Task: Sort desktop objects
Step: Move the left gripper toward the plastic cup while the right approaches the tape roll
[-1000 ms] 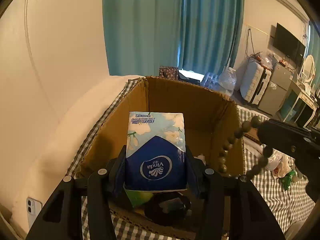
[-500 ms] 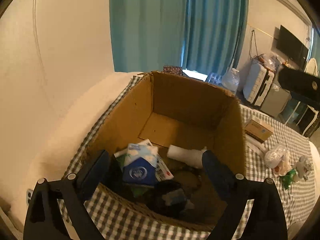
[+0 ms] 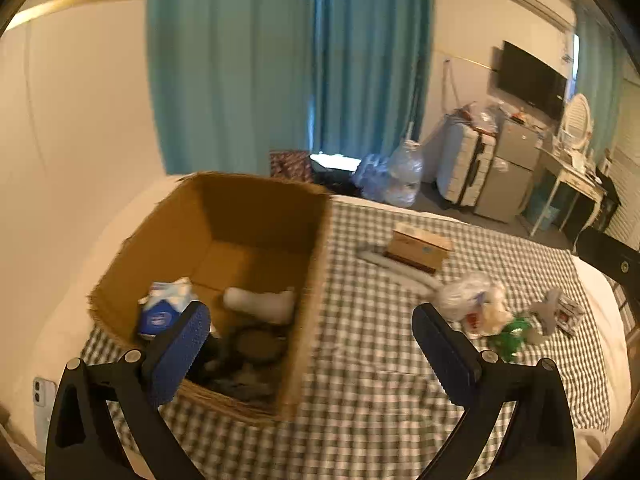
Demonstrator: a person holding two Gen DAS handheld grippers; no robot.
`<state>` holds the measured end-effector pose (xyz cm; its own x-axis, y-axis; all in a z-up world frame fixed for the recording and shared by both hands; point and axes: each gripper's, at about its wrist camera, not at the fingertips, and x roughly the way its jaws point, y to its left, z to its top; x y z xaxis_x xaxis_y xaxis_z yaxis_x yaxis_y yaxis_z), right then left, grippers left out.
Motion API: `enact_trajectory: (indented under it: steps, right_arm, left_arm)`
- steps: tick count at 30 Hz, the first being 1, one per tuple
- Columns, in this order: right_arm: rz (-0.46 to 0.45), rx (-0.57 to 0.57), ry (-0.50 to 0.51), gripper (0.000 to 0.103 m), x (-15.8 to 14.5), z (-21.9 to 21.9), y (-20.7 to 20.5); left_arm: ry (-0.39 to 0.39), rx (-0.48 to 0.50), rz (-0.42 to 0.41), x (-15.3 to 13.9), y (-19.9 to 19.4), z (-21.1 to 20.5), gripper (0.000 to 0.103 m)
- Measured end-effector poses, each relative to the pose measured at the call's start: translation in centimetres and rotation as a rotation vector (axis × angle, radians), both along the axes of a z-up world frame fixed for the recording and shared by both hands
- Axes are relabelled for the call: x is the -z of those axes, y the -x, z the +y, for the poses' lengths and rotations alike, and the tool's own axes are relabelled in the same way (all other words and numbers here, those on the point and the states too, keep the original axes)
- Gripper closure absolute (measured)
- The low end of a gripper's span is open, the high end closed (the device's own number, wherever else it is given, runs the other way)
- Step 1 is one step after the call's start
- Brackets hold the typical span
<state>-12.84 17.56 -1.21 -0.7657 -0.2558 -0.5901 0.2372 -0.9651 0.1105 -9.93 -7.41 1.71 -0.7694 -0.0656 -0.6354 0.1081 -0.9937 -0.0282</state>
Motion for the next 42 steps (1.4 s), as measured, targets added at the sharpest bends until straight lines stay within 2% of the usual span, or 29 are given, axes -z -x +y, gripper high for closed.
enact_trajectory:
  steps: [4,7,11,19,21,25,31,38,42]
  right_arm:
    - [-0.018,0.094,0.01,0.015,1.4,5.7,-1.4]
    - [-0.054,0.165,0.019,0.014,3.4,9.3,-1.9]
    - [-0.104,0.237,0.009,0.014,6.6,12.1,-1.8]
    - [-0.186,0.344,-0.039,0.014,13.7,16.0,0.8]
    - [-0.216,0.357,-0.047,0.014,15.2,16.3,2.0]
    - [-0.25,0.364,0.012,0.014,17.0,17.5,4.7]
    - [-0.273,0.395,-0.116,0.014,18.9,17.8,7.6]
    - [-0.314,0.368,-0.101,0.014,20.7,18.3,9.2]
    - [-0.31,0.361,-0.131,0.014,21.2,17.8,10.0]
  left_arm:
    - [-0.007,0.059,-0.009,1.3,-0.1,4.4,0.0]
    - [-0.032,0.102,-0.036,2.8,0.2,7.2,0.0]
    - [-0.038,0.136,-0.06,4.9,1.1,9.9,0.0]
    - [0.019,0.21,-0.089,8.7,4.6,13.5,0.0]
    - [0.029,0.226,-0.097,9.8,6.0,14.1,0.0]
    - [0.029,0.256,-0.116,11.6,8.6,15.0,0.0]
    - [0.062,0.29,-0.138,14.2,11.4,16.5,0.0]
    - [0.068,0.351,-0.156,16.0,14.1,17.1,0.0]
    - [0.093,0.424,-0.144,16.1,15.5,17.4,0.0]
